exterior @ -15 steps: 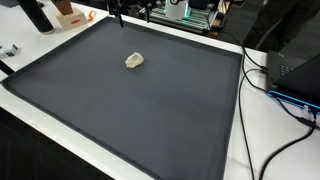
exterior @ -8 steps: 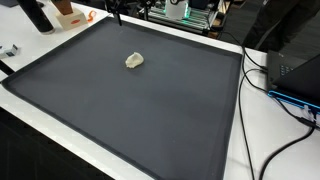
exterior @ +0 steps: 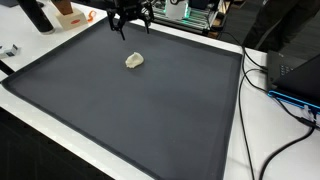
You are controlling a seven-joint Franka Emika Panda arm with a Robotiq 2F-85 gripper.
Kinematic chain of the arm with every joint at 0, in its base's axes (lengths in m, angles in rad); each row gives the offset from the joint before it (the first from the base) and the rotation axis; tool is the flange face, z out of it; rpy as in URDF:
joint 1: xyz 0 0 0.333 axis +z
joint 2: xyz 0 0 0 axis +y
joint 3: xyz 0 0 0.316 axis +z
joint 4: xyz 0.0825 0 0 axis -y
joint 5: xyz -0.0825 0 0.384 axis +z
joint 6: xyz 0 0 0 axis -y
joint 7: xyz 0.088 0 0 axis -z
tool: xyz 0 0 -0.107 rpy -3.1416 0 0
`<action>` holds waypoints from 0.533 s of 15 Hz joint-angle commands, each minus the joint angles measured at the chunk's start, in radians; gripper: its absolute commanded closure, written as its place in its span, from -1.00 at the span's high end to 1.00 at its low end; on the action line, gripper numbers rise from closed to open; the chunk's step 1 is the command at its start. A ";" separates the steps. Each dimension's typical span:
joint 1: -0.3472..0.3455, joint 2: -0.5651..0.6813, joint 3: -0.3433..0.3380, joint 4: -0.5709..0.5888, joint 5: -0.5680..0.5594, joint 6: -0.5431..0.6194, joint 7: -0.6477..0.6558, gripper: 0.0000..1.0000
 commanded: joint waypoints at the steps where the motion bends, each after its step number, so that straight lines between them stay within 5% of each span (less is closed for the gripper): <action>1: -0.026 0.081 0.015 0.023 0.068 0.038 -0.063 1.00; 8: -0.053 0.189 0.036 0.046 0.065 0.116 -0.050 1.00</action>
